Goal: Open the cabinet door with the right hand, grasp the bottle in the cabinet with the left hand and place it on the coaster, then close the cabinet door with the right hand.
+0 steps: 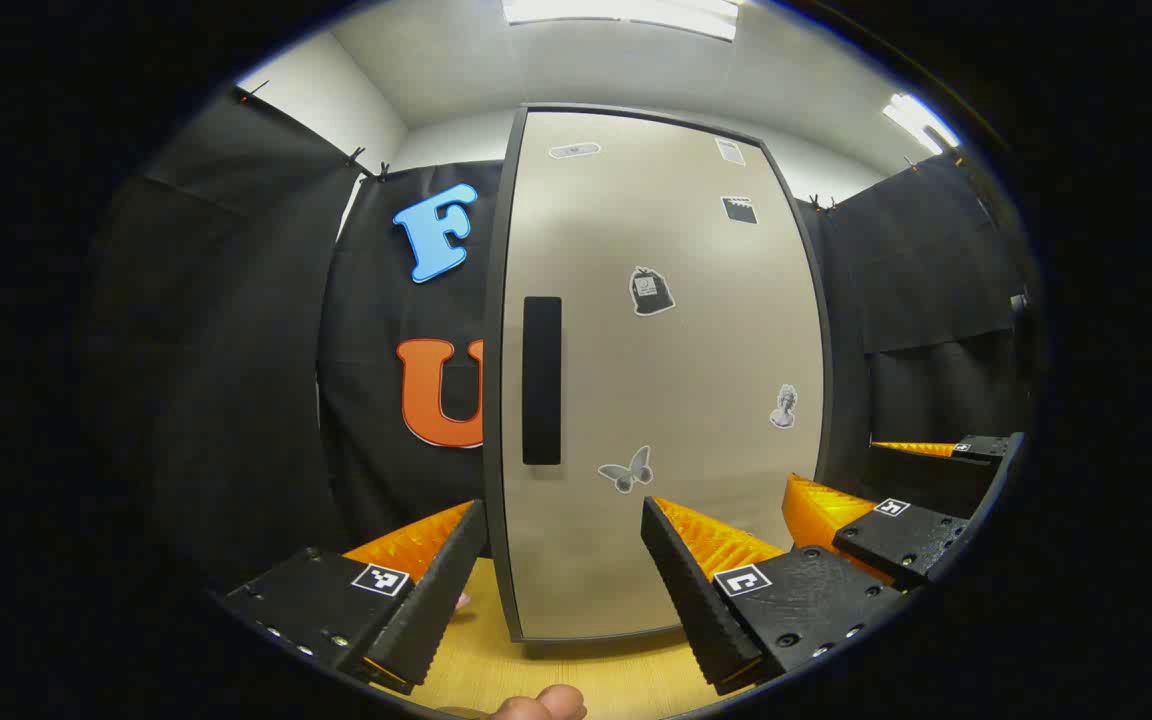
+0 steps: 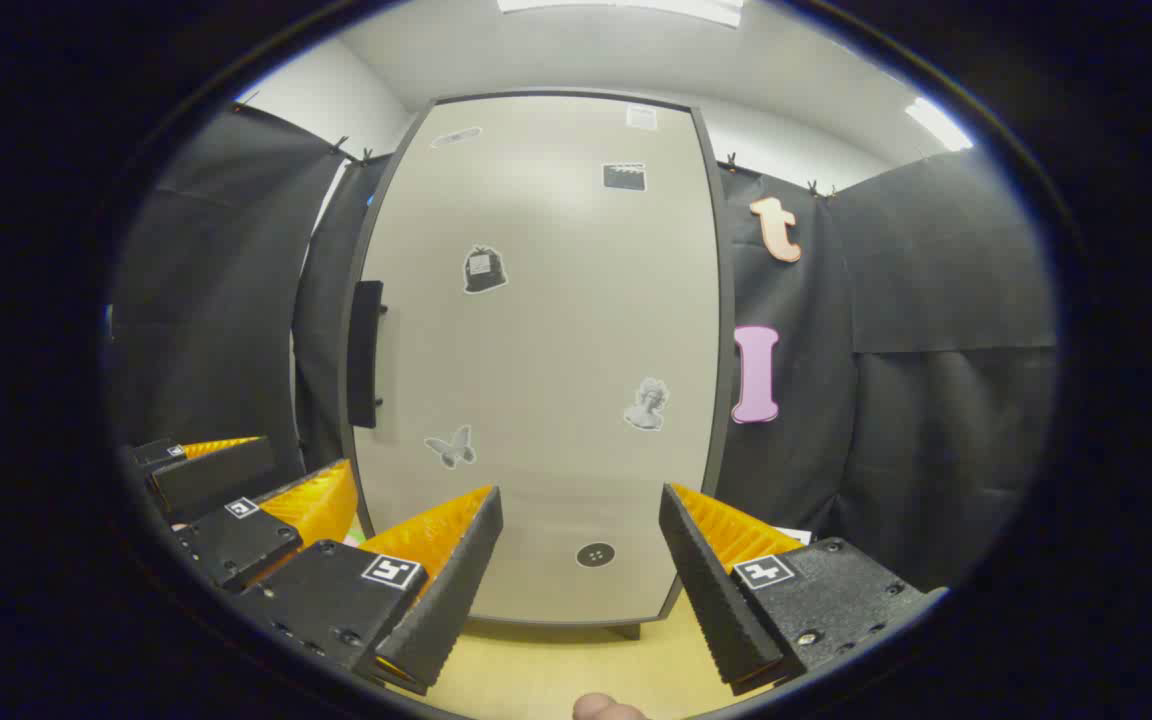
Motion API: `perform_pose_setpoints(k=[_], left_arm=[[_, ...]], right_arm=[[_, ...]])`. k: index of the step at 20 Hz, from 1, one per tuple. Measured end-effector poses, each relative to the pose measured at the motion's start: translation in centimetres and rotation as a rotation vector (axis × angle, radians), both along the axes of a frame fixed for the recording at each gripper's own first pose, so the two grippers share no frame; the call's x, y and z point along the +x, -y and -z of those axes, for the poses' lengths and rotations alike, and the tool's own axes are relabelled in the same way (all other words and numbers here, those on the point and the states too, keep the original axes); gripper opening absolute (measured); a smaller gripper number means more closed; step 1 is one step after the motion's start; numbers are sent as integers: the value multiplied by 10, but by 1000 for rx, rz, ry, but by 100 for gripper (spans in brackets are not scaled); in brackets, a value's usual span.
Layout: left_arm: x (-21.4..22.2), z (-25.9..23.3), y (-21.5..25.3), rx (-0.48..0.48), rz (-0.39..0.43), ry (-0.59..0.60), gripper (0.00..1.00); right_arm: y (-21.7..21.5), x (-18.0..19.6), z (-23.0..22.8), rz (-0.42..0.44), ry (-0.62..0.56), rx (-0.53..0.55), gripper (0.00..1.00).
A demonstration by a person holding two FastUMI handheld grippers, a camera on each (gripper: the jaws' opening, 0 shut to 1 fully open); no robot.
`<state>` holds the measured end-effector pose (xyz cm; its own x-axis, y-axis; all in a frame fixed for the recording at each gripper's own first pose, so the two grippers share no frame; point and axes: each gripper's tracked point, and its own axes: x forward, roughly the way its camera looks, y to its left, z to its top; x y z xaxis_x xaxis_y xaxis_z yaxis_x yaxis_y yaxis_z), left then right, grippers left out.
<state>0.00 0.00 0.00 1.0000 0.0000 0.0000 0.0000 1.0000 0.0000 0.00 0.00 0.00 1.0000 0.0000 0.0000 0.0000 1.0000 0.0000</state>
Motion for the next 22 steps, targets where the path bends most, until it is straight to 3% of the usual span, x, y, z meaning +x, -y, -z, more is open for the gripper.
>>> perform_pose_setpoints(k=[14, 22], left_arm=[[-2, -4, -3, -7, 17, 27, 95], [-1, 1, -18, -1, -4, 20, 95]], right_arm=[[-11, -2, -4, -24, 15, 29, 99], [-12, 20, -9, -33, 23, 9, 99]])
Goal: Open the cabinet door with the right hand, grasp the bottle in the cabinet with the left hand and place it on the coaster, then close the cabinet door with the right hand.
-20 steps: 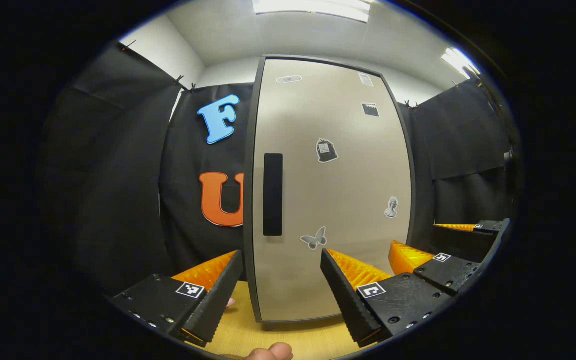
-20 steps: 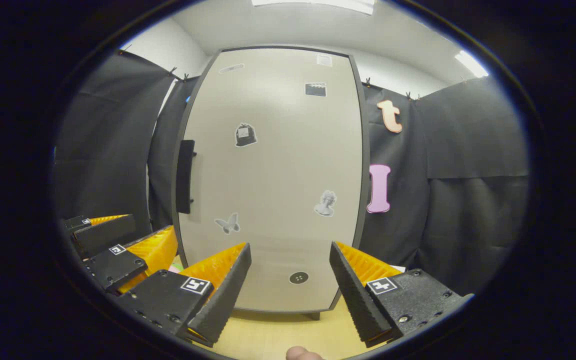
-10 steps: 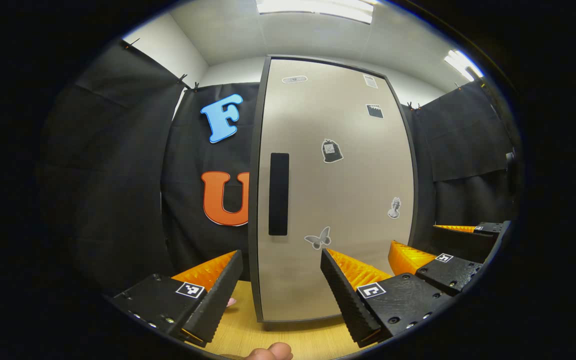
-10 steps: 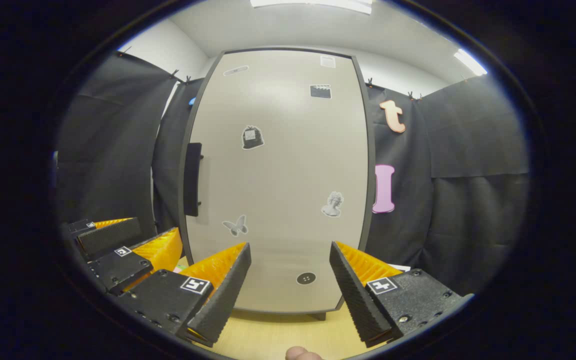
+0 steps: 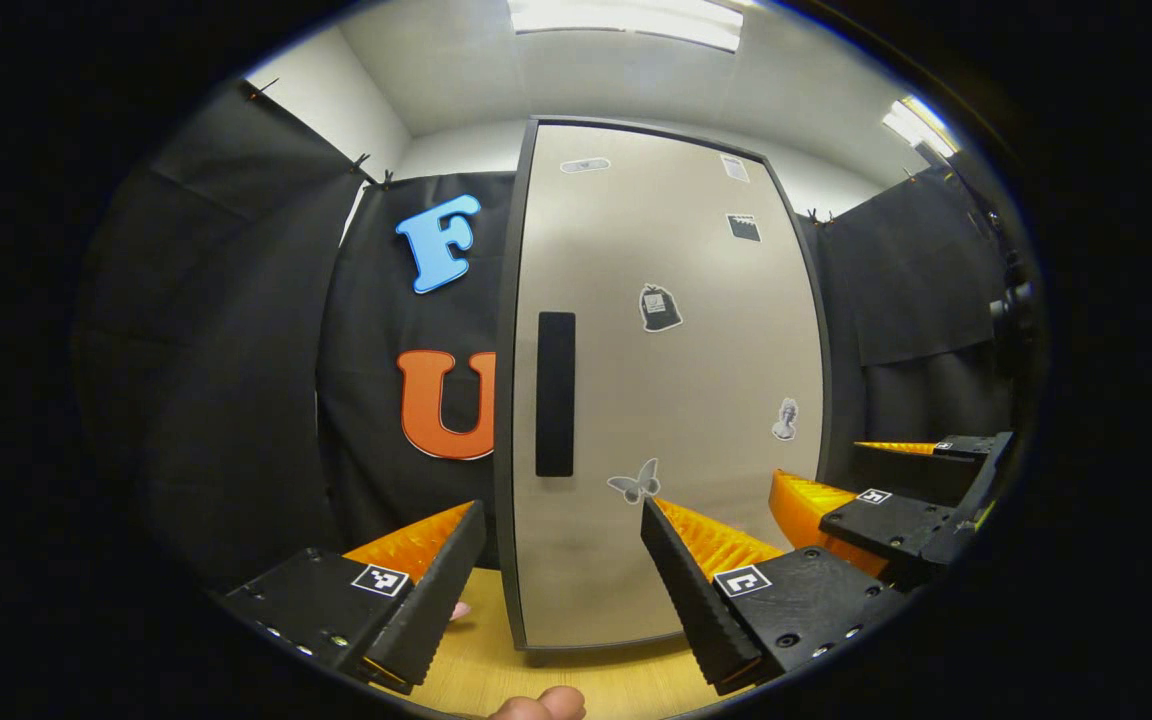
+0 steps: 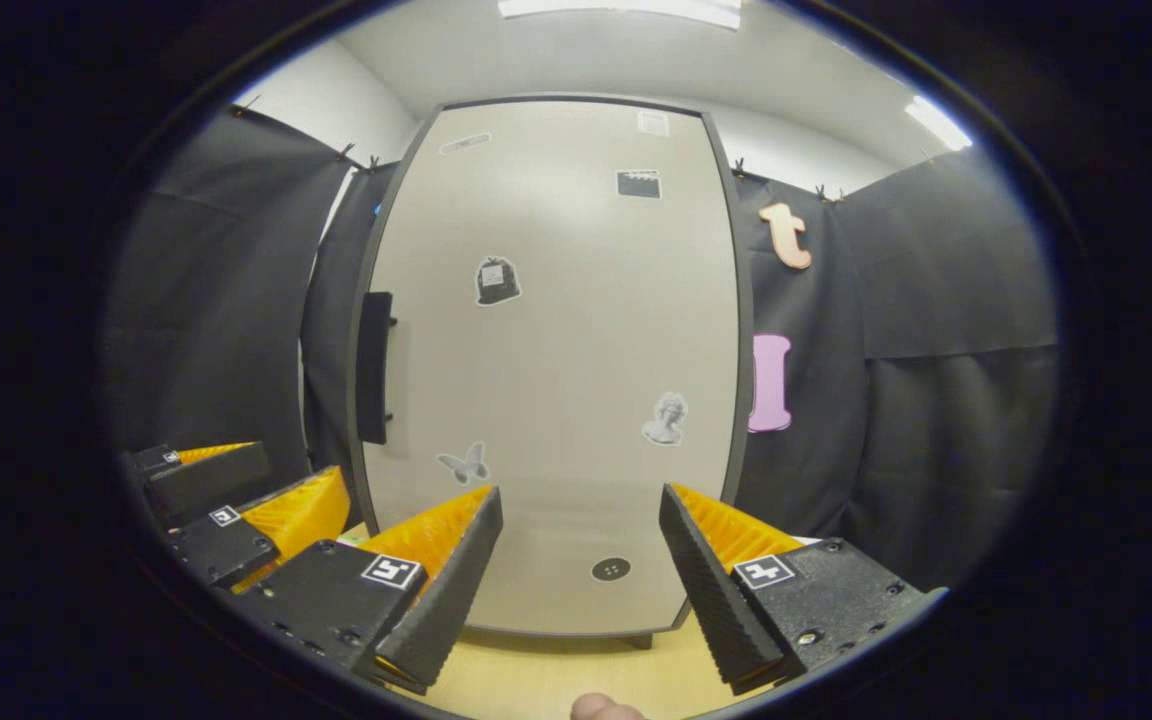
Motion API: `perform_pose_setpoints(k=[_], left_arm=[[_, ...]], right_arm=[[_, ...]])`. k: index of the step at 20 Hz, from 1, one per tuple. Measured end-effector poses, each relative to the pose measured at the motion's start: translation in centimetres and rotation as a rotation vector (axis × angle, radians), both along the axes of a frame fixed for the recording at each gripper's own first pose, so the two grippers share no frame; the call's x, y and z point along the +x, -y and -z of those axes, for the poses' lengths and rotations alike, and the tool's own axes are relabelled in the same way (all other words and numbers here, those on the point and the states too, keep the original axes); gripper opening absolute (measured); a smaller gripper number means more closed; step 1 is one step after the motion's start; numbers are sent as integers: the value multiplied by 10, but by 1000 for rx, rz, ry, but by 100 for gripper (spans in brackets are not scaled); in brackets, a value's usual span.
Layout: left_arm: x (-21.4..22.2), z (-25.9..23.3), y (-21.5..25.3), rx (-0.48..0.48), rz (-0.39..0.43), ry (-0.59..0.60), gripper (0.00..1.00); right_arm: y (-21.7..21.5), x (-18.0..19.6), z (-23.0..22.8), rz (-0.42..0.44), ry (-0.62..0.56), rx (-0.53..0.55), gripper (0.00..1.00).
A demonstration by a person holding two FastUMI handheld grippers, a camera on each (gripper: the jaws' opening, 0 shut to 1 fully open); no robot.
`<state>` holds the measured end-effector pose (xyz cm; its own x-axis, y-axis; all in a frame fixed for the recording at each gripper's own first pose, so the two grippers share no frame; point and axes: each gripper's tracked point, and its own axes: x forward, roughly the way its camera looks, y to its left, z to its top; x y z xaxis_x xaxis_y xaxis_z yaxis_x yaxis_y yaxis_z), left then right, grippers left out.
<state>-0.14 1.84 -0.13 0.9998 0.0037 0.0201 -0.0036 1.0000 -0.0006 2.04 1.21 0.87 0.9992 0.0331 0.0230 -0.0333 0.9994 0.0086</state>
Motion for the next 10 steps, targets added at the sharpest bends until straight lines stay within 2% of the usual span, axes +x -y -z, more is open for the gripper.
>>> perform_pose_setpoints(k=[5, 10], left_arm=[[-7, 10, -30, 21, -64, -27, 95], [-27, 24, -68, 54, -147, -60, 95]], right_arm=[[-25, 30, -9, -63, 16, -34, 99], [-89, 55, -25, -196, 75, -74, 99]])
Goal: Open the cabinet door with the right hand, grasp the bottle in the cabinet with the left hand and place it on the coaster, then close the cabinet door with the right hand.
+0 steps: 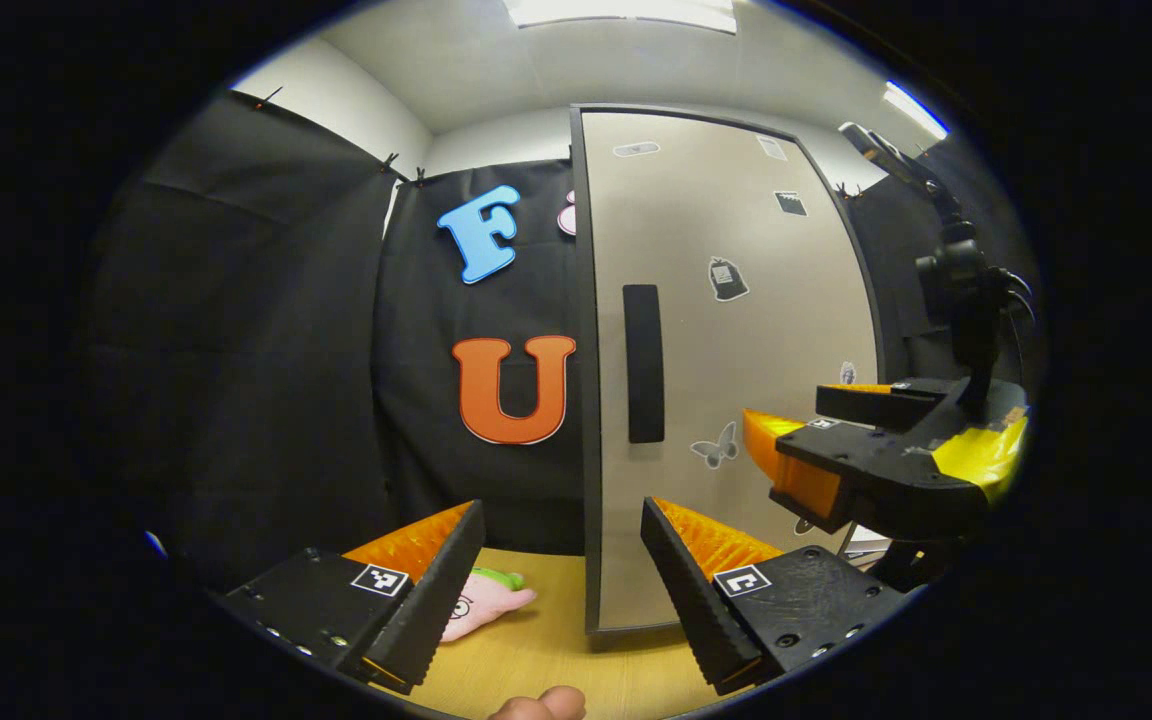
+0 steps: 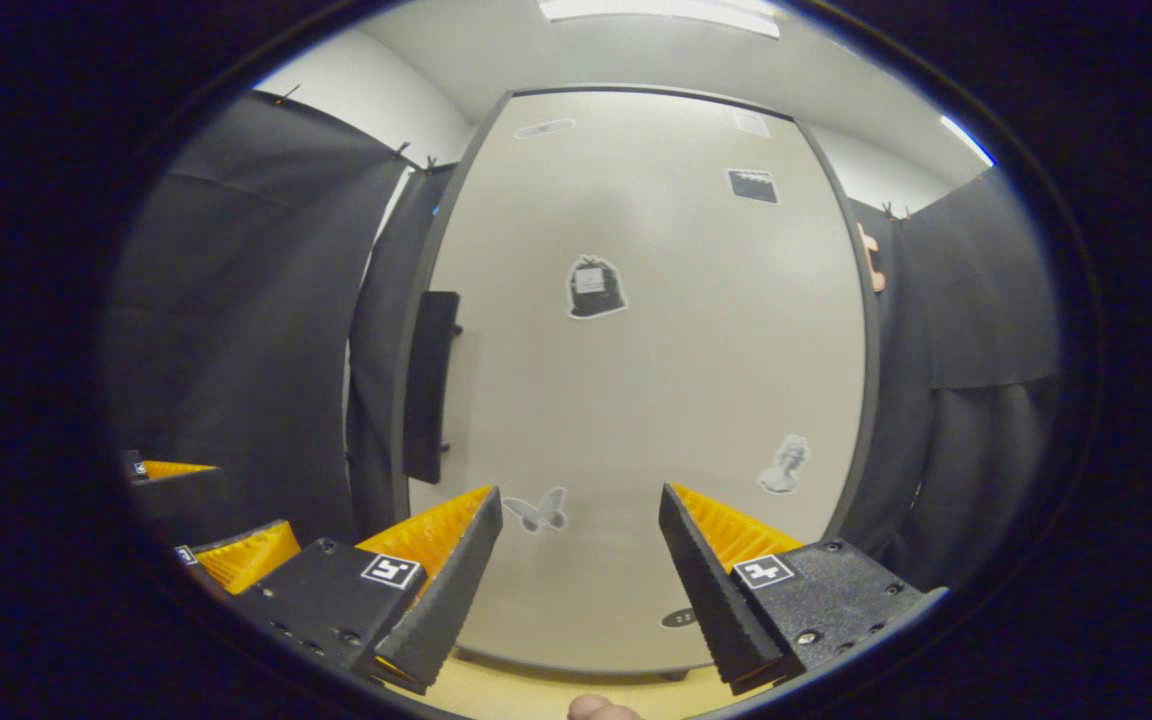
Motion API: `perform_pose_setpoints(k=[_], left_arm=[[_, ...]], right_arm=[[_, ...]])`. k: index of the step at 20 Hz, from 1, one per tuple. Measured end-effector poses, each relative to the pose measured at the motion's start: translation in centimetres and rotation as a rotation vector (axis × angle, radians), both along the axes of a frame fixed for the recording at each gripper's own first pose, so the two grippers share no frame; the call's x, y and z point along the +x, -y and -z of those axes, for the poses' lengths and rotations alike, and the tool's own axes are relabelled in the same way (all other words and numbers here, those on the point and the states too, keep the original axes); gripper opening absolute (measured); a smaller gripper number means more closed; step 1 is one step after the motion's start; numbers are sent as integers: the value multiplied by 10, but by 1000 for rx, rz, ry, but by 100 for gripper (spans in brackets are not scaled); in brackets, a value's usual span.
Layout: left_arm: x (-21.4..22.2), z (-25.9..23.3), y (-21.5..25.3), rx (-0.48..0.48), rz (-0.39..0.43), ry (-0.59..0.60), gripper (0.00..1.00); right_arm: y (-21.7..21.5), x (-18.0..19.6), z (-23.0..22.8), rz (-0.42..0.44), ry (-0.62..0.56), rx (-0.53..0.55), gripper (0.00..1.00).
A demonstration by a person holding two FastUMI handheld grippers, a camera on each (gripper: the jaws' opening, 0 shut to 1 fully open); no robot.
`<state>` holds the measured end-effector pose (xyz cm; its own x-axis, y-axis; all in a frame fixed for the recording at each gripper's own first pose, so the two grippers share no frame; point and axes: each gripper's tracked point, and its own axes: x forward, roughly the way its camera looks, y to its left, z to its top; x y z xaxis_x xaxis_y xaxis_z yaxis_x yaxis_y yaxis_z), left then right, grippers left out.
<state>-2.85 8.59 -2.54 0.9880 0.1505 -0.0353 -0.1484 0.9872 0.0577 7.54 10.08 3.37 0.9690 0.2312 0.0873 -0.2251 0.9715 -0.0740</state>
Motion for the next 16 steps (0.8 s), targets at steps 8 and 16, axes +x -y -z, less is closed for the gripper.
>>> perform_pose_setpoints(k=[8, 16], left_arm=[[-36, 32, -42, -10, -111, -97, 95], [-45, 27, -39, -61, -103, -71, 95]], right_arm=[[-79, 28, -31, -133, 70, 19, 100], [-96, 40, -18, -179, -33, -30, 36]])
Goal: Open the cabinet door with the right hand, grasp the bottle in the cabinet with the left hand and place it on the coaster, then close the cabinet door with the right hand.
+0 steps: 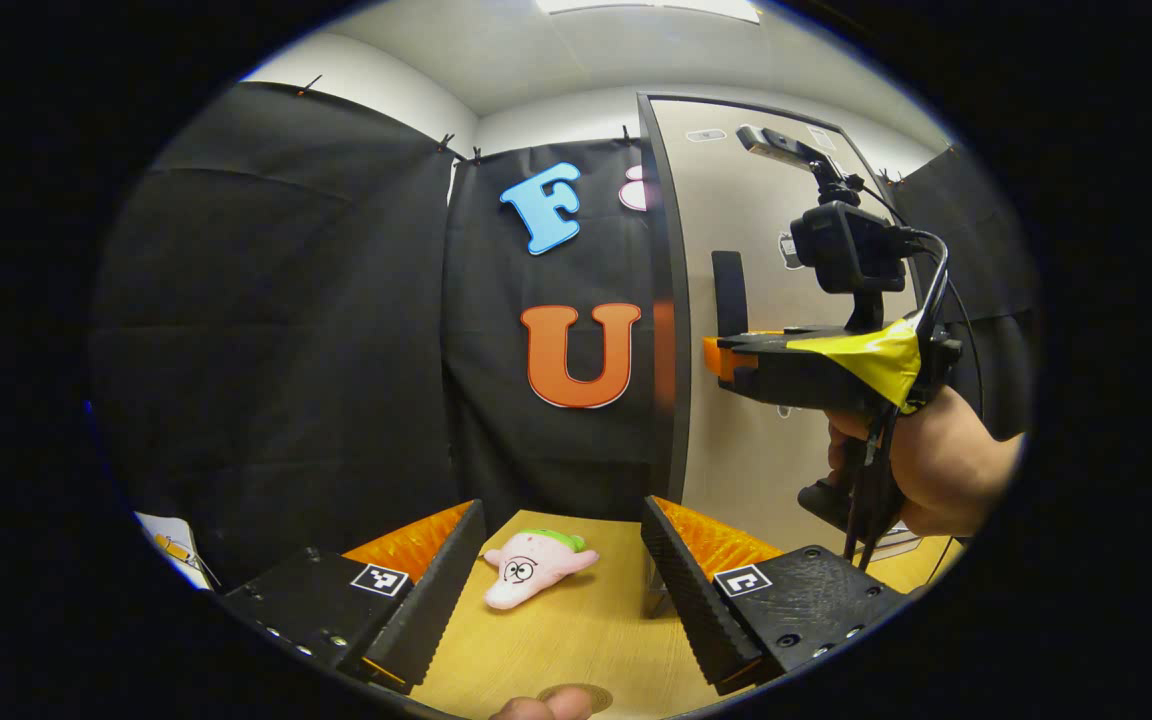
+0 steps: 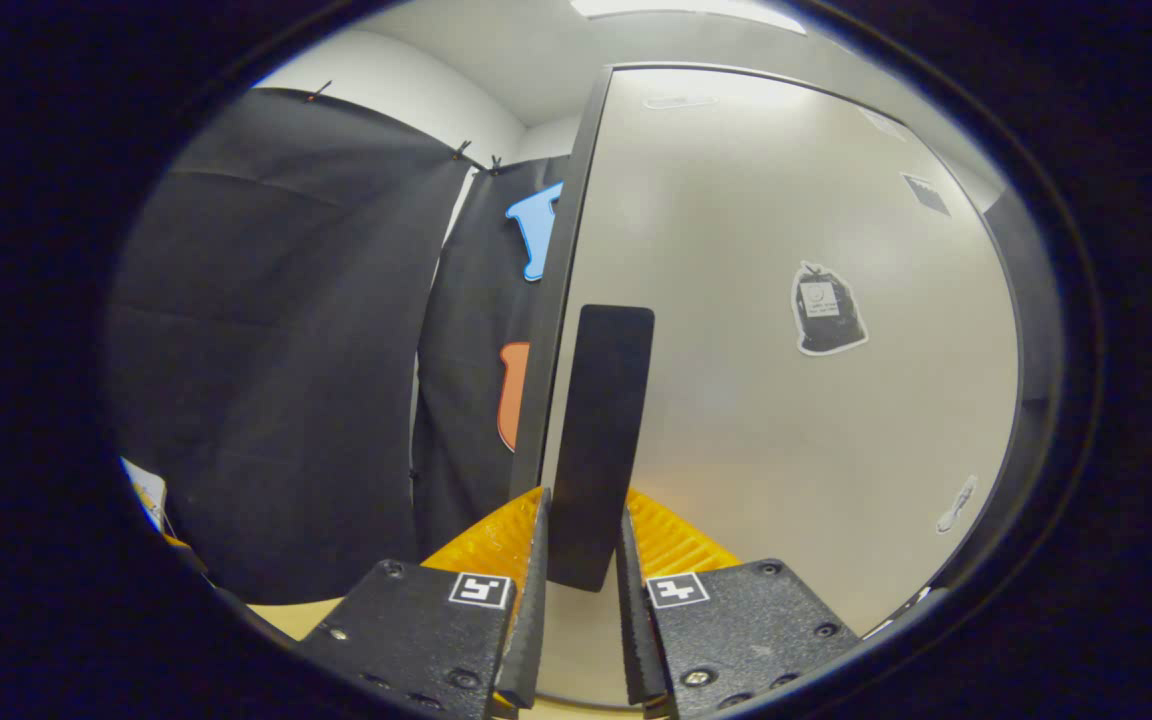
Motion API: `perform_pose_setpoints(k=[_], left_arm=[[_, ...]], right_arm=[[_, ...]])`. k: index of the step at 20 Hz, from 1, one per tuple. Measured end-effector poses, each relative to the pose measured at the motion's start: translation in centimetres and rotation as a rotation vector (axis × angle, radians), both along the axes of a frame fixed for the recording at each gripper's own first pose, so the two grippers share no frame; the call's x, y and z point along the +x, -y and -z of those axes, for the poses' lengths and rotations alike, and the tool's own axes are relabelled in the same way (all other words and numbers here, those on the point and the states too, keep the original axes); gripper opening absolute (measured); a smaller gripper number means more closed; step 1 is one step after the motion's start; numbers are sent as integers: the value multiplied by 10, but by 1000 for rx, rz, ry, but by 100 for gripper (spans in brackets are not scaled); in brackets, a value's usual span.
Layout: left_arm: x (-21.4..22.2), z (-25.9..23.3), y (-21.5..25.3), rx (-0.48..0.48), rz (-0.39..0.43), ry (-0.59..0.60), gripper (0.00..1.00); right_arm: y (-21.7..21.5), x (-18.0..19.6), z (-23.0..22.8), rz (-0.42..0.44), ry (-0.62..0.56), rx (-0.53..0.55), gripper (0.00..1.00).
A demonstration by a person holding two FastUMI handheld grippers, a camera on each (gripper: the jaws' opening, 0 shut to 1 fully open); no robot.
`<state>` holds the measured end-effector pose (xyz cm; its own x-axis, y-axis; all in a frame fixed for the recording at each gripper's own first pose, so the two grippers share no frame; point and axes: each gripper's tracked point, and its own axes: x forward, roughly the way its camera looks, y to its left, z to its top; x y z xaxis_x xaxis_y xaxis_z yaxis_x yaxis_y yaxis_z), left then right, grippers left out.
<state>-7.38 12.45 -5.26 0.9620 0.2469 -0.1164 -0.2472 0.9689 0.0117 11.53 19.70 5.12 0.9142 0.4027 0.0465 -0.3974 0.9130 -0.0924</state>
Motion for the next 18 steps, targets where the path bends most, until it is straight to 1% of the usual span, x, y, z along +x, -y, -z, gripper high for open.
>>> perform_pose_setpoints(k=[4, 5, 7, 8, 10, 12, 14, 16, 18], left_arm=[[5, -8, 12, -7, 23, 27, 95], [7, -6, 15, -10, 28, 27, 95], [6, -6, 17, -10, 43, 30, 95], [7, -5, 19, 4, 52, 34, 95], [2, -10, 14, 41, 54, 53, 95], [-13, -7, 11, 38, 45, 48, 95], [-25, 3, 0, 14, 15, 34, 95], [-35, 10, -6, -1, -20, 7, 94], [-43, 5, -11, -5, -64, -4, 95]], right_arm=[[-1, -8, 5, -131, -86, -16, 29], [0, -13, 6, -147, -108, -20, 27], [4, -21, 7, -156, -114, -56, 26], [7, -31, 8, -160, -117, -63, 26], [14, -60, 8, -175, -145, -37, 24], [28, -87, 8, -197, -156, -54, 25], [41, -112, 8, -225, -176, -52, 25], [62, -141, 8, -268, -202, -55, 25], [87, -169, 5, -289, -226, -47, 25]])
